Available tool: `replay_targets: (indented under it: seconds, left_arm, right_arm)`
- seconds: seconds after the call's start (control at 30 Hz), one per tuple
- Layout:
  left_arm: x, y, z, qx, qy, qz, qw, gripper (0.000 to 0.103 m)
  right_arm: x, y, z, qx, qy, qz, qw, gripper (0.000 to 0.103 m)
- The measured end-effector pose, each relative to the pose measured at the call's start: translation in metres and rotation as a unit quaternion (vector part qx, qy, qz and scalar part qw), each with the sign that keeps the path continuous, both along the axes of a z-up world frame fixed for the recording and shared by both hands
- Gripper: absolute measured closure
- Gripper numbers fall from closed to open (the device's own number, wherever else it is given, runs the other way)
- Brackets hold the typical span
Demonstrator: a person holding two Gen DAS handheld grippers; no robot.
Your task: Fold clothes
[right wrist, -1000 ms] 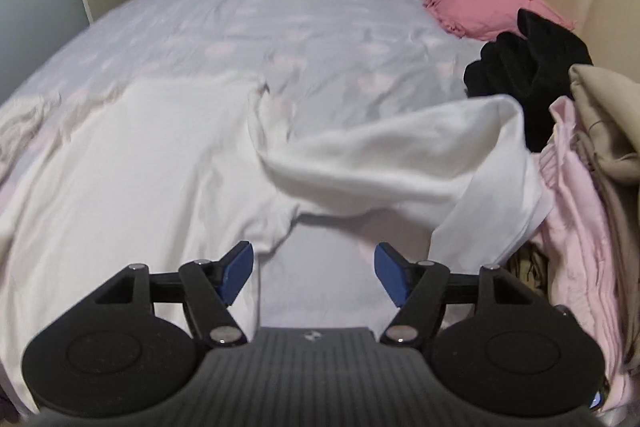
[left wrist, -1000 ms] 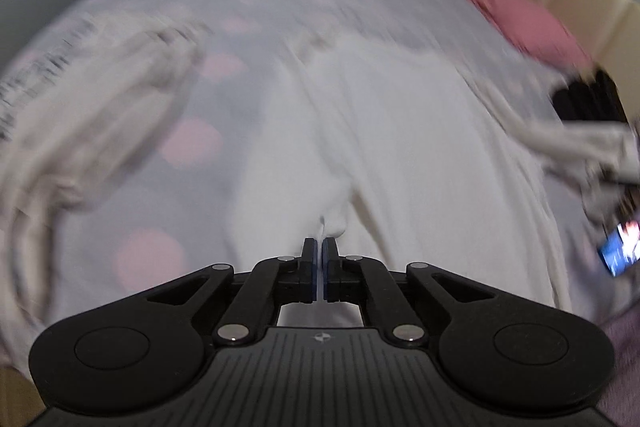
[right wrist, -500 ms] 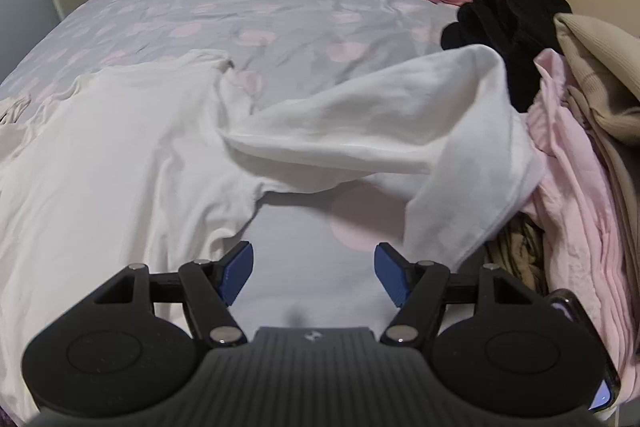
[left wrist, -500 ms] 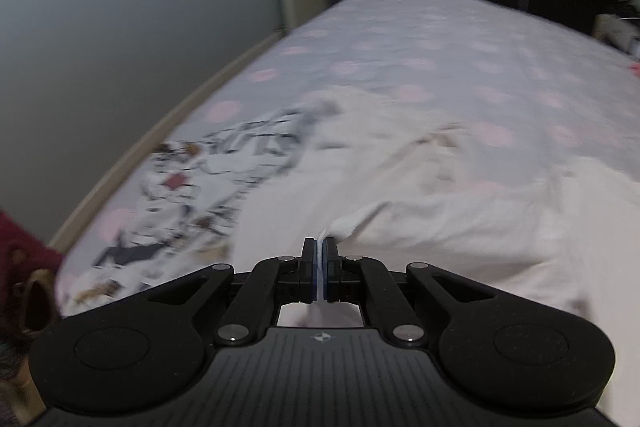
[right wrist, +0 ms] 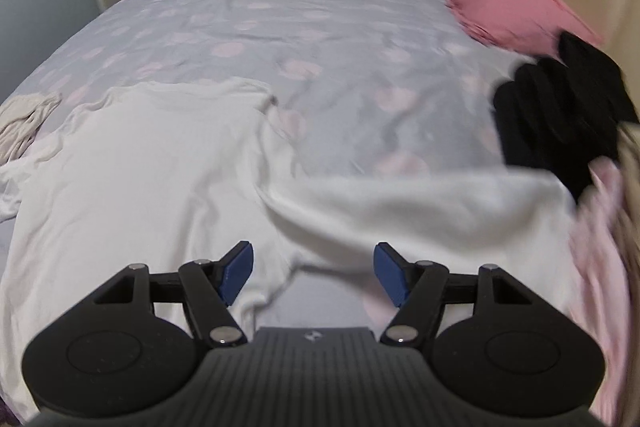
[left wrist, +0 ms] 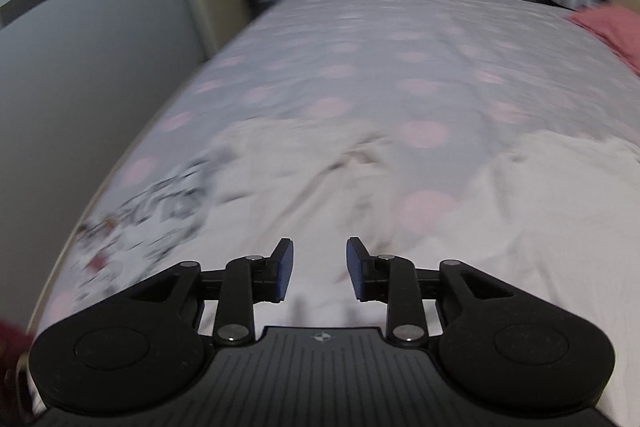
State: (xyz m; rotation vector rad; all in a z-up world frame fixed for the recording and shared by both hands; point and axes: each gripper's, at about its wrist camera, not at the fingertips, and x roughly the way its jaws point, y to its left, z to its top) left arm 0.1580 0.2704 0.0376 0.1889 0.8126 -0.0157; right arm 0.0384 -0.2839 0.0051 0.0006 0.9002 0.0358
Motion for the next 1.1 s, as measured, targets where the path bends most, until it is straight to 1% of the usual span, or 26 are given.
replay_targets:
  seconds: [0.03, 0.07, 0.23, 0.37, 0.43, 0.47, 0.5, 0.53, 0.57, 0.6, 0.63, 0.67, 0.7, 0.77, 0.83, 0.93, 1.03, 1.1]
  left_arm:
    - [0.005, -0.011, -0.004, 0.0, -0.001, -0.019, 0.9998, 0.064]
    - [0.01, -0.021, -0.01, 0.0, -0.001, -0.034, 0.9994, 0.058]
    - [0.043, -0.06, -0.044, 0.0, 0.009, -0.069, 0.9976, 0.057]
    - [0.07, -0.086, -0.072, -0.003, 0.023, -0.091, 0.9956, 0.055]
    - [0.084, -0.093, -0.087, -0.008, 0.036, -0.093, 0.9949, 0.055]
    - [0.09, -0.094, -0.095, -0.012, 0.046, -0.09, 0.9948, 0.055]
    - [0.096, -0.095, -0.102, -0.016, 0.057, -0.086, 0.9945, 0.057]
    - [0.1, -0.094, -0.108, -0.021, 0.066, -0.082, 0.9942, 0.059]
    - [0.103, -0.092, -0.114, -0.028, 0.073, -0.076, 0.994, 0.072]
    - [0.105, -0.09, -0.118, -0.036, 0.076, -0.071, 0.9939, 0.083]
    - [0.105, -0.088, -0.12, -0.045, 0.069, -0.067, 0.9944, 0.087]
    - [0.106, -0.087, -0.121, -0.051, 0.064, -0.064, 0.9946, 0.098]
    - [0.107, -0.086, -0.122, -0.052, 0.064, -0.06, 0.9948, 0.102]
    - [0.109, -0.086, -0.124, -0.051, 0.064, -0.052, 0.9953, 0.102]
    - [0.112, -0.09, -0.123, -0.035, 0.063, -0.042, 0.9965, 0.103]
    - [0.119, -0.092, -0.122, -0.018, 0.064, -0.023, 0.9975, 0.103]
    - [0.126, -0.096, -0.125, -0.003, 0.082, -0.019, 0.9965, 0.103]
    - [0.128, -0.099, -0.121, 0.004, 0.085, -0.024, 0.9961, 0.102]
  right_arm:
    - [0.01, 0.004, -0.004, -0.001, 0.003, 0.01, 1.0, 0.034]
    - [0.019, 0.007, -0.009, 0.0, 0.006, 0.015, 1.0, 0.034]
    - [0.065, 0.025, -0.035, 0.004, 0.019, 0.031, 0.999, 0.035]
    - [0.095, 0.04, -0.054, -0.017, 0.019, 0.055, 0.998, 0.037]
    - [0.11, 0.041, -0.064, -0.025, 0.026, 0.056, 0.998, 0.042]
    - [0.116, 0.038, -0.068, -0.02, 0.036, 0.054, 0.998, 0.052]
    - [0.122, 0.034, -0.073, -0.012, 0.048, 0.053, 0.997, 0.073]
    - [0.126, 0.03, -0.075, -0.006, 0.058, 0.051, 0.997, 0.086]
    - [0.13, 0.026, -0.076, -0.003, 0.062, 0.047, 0.997, 0.093]
    - [0.133, 0.02, -0.073, 0.0, 0.061, 0.04, 0.997, 0.096]
    - [0.137, 0.014, -0.07, 0.003, 0.059, 0.032, 0.998, 0.098]
    - [0.14, 0.007, -0.066, 0.006, 0.057, 0.024, 0.998, 0.098]
    - [0.145, 0.0, -0.063, 0.001, 0.056, 0.012, 0.998, 0.099]
    - [0.156, -0.015, -0.057, -0.015, 0.053, -0.016, 0.998, 0.1]
    - [0.168, -0.033, -0.056, -0.036, 0.049, -0.049, 0.997, 0.1]
    - [0.185, -0.058, -0.068, -0.034, 0.07, -0.086, 0.993, 0.1]
    - [0.196, -0.062, -0.086, -0.03, 0.096, -0.095, 0.99, 0.1]
    - [0.199, -0.057, -0.093, -0.035, 0.109, -0.085, 0.99, 0.099]
